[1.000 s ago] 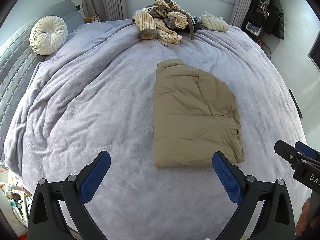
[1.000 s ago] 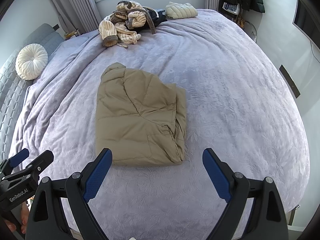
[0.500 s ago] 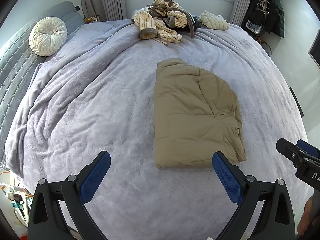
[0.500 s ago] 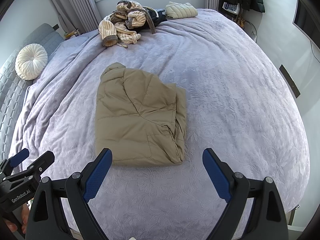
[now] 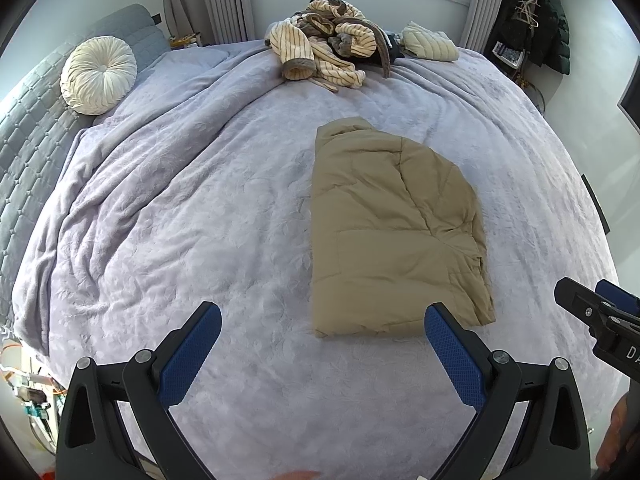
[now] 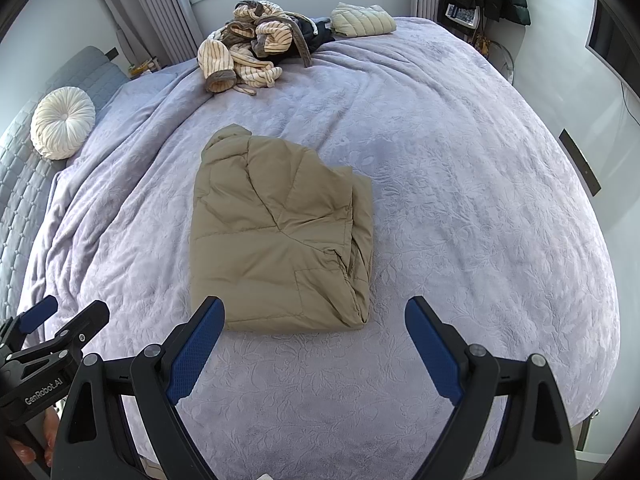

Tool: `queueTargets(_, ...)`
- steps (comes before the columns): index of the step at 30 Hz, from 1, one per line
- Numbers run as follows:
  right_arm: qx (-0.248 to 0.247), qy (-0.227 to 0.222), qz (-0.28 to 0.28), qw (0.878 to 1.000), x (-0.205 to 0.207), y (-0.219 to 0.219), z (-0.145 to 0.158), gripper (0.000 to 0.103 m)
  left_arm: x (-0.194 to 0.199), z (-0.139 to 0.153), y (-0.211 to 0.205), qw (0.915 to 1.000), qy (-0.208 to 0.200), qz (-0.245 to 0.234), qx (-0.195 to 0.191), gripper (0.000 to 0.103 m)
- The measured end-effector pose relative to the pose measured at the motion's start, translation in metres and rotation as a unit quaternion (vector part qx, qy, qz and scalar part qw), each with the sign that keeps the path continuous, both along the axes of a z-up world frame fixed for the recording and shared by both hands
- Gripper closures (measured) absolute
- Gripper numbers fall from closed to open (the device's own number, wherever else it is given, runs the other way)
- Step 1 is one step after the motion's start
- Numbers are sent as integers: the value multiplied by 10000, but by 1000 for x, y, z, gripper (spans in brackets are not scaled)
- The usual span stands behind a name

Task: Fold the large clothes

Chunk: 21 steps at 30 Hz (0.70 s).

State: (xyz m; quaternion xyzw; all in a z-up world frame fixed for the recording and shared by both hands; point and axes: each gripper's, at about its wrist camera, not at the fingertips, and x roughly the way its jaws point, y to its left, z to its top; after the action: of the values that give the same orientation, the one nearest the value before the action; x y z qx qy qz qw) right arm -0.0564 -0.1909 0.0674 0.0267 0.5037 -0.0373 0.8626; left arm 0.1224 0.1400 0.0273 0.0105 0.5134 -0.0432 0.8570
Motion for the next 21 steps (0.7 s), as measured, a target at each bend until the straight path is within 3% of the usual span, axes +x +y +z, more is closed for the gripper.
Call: queueTargets(21, -5, 14, -2, 10000, 0, 0, 0, 10, 4, 0, 2, 10000, -23, -30, -6, 1)
